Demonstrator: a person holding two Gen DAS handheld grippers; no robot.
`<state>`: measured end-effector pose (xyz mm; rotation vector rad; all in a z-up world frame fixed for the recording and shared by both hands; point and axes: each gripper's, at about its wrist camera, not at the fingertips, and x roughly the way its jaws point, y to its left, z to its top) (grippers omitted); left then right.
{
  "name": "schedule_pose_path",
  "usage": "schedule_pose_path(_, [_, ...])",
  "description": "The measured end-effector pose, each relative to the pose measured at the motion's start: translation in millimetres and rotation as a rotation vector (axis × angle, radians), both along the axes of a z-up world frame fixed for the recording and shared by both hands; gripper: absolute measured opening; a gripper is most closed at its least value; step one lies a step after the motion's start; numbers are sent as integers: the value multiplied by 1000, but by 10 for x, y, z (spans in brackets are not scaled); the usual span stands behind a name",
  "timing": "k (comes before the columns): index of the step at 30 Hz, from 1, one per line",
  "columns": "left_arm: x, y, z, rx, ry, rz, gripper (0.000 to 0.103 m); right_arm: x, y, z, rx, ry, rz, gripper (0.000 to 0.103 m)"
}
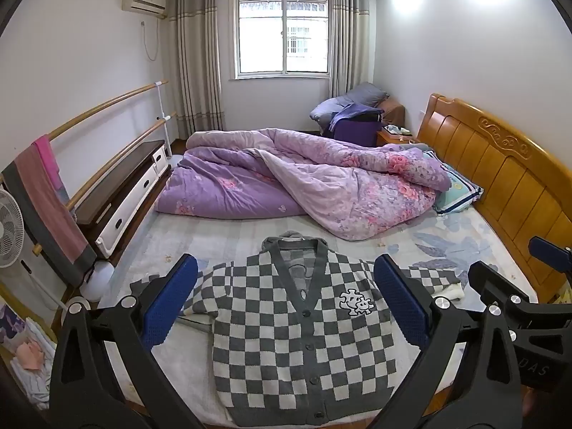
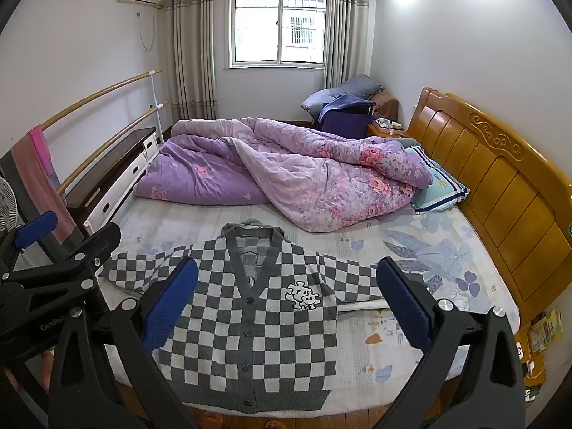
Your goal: Fold large clothes
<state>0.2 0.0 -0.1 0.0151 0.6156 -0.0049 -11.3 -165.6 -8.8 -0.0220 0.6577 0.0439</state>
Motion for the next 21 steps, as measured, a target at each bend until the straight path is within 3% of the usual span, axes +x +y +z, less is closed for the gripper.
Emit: schedule_pose_path(21, [2,-1,-2,5,-3,0,98,-5,9,-13,1,-4,-3,96])
